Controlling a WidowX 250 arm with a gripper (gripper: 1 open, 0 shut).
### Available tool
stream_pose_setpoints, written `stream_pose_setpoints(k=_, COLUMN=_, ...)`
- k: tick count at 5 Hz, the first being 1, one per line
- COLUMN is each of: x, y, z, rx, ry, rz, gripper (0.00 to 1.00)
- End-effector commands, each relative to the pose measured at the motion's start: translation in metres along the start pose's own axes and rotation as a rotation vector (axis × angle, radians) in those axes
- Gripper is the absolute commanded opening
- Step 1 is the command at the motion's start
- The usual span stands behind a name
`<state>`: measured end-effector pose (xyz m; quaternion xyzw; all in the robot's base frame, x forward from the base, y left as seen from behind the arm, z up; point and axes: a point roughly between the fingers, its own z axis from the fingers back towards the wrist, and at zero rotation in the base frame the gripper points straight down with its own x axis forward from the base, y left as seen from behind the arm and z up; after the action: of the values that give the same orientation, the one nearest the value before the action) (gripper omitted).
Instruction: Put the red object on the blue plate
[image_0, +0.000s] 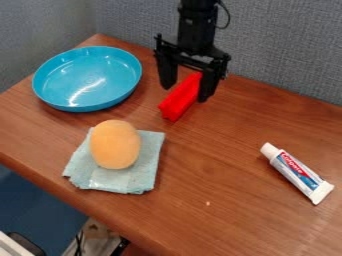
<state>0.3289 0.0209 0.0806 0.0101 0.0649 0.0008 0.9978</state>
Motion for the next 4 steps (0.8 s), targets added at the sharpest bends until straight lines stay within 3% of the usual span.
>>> stream_pose_setpoints(k=1, x=0.017, y=0.017, z=0.006, rx=0.027, ry=-0.051, rz=0.022, gripper=1.0)
stream_pose_setpoints(k=4, x=0.033, y=0.031, z=-0.02, rx=0.045, ry=-0.008, rz=0.042, gripper=1.0)
